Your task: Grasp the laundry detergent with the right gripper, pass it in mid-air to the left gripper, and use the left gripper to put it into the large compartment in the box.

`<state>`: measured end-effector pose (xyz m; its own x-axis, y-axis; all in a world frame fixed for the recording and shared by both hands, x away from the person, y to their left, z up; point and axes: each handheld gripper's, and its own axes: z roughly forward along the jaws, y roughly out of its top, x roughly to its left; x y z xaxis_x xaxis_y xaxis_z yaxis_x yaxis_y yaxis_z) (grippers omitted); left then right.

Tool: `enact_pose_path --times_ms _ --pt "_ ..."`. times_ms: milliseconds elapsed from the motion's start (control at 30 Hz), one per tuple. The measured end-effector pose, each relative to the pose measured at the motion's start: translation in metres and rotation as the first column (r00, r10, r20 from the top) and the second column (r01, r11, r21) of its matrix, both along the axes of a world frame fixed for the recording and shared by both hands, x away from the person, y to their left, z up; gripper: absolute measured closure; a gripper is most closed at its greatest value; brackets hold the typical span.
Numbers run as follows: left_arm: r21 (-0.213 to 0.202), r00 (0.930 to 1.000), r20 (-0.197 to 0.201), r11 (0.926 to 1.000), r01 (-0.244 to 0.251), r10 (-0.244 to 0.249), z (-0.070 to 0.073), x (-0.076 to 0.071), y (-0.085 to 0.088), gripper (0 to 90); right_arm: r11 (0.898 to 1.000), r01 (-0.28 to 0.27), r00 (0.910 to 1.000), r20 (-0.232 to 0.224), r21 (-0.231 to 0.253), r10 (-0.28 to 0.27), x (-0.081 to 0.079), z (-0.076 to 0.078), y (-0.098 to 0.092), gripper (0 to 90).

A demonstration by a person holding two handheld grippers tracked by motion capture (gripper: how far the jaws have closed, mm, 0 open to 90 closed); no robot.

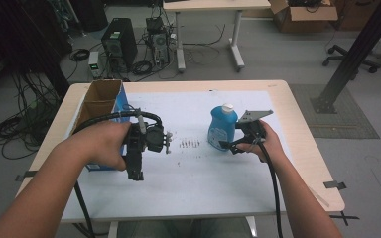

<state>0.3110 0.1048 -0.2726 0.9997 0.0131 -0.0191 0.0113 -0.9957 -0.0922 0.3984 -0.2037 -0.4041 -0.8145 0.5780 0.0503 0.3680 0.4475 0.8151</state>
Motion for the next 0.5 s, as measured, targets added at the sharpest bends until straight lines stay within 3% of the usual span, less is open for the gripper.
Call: enact_pose_path --times_ms 500 --pt "-0.003 0.9997 0.013 0.9998 0.019 -0.019 0.001 -0.004 -0.004 0.3 0.998 0.045 0.9982 0.039 0.034 -0.046 0.005 -0.012 0.009 2.0"
